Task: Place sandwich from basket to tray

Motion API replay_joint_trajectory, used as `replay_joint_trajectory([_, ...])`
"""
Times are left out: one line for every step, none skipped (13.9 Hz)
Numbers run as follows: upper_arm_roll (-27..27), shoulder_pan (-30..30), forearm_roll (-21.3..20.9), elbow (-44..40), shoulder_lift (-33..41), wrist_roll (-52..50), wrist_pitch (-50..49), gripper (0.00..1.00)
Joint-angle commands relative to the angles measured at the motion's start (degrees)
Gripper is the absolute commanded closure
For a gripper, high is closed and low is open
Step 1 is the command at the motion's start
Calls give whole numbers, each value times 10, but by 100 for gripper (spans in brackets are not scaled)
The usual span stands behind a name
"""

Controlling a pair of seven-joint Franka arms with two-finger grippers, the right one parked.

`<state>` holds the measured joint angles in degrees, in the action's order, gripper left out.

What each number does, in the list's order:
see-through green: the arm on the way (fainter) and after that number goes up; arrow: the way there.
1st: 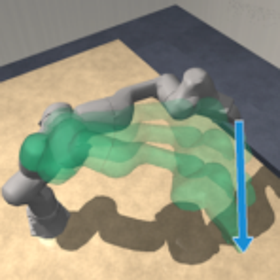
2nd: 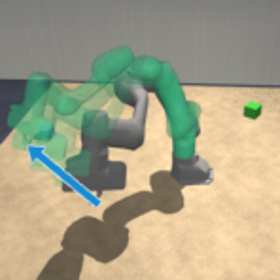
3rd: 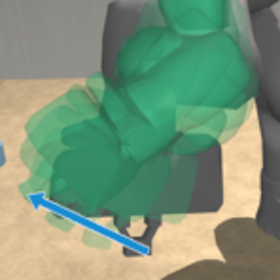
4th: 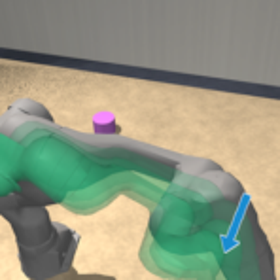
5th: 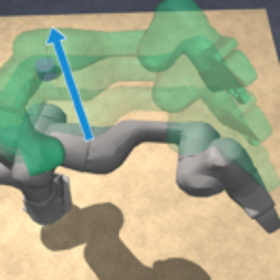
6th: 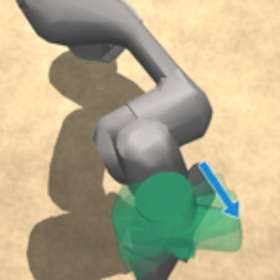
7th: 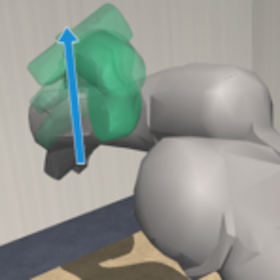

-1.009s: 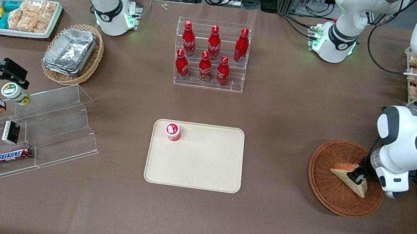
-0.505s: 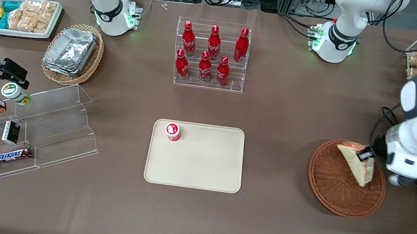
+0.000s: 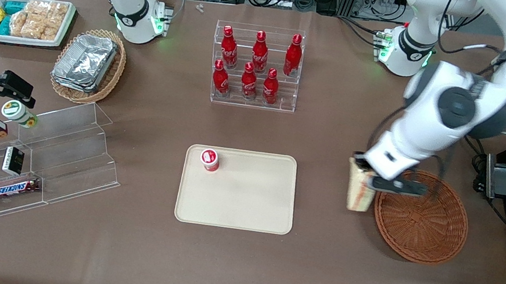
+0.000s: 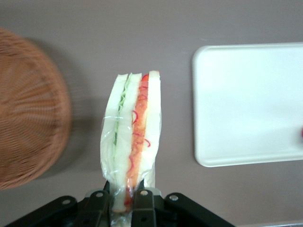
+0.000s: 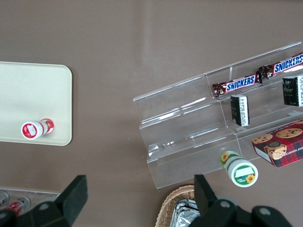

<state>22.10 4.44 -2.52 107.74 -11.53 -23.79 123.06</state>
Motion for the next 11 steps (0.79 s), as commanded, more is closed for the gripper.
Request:
replay_joint_trajectory([1,74,-86,-100,-113,-77,10,100])
replay_joint_trajectory([1,98,-119,-124,-147,-110,11,100])
replay_joint_trajectory([1,118,-153,-139,-175,-134,15,100])
replay_joint_trajectory([1,135,-172,-156,-201,-157,15,100])
replay_joint_trajectory([1,147,-183,-177,-226,-173,16,100])
replay_joint_trajectory([1,152,-183,-201,-250,-181,16,100])
replay_joint_trajectory([1,157,-183,-217,-270,-189,16,100])
replay_joint_trajectory([0,170,-184,-231,-284,-200,16,100])
replay_joint_trajectory([-1,178,-186,-244,-299,-210,16,100])
replay_joint_trajectory([-2,181,-192,-246,-308,-214,17,100])
replay_joint_trajectory([-2,181,-207,-246,-315,-216,17,100])
